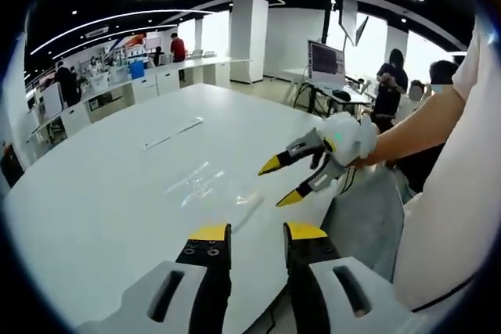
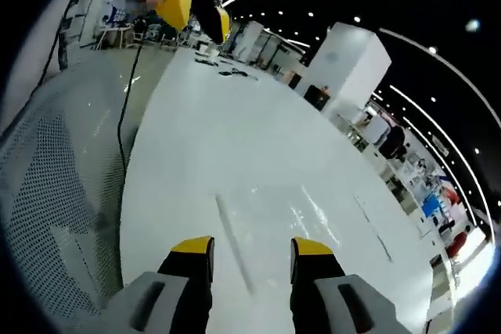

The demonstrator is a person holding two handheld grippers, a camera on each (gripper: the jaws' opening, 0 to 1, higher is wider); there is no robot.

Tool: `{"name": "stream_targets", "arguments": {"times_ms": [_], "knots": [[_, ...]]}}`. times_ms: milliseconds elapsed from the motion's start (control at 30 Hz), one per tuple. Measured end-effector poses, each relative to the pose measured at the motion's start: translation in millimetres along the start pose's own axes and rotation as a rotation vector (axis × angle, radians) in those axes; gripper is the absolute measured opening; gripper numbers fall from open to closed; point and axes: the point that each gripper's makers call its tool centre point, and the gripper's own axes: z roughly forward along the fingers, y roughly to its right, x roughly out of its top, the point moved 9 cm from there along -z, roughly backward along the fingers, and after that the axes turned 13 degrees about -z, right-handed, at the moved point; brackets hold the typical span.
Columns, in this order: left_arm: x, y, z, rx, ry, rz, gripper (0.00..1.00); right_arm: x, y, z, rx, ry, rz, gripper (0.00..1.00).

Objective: Arrange the food packaging bags into a neat stack by flattening each bag and aligning their edges.

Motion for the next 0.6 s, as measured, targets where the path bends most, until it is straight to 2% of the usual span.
{"name": "stream_targets", "arguments": {"times_ms": [167, 233, 367, 600], "knots": [[-18.1, -2.2, -0.7, 0.017, 0.013, -0.02, 0.26, 4.1, -7.2, -14.0, -0.012, -0.006, 0.061, 0.44], [-30.9, -9.1, 1.3, 0.025, 0.015, -0.03, 0.27, 7.7, -10.5, -19.5, -0.023, 0.021, 0.101, 0.46], [-43.2, -12.8, 0.0, 0.04, 0.025, -0.052, 0.29, 13.1, -16.5, -32.9, -0.046, 0.048, 0.182, 0.51], [-68.5, -17.3, 1.1, 0.062, 0.036, -0.102, 0.32, 10.8, -25.7, -52.5, -0.082, 0.059, 0.29, 0.59]]}}
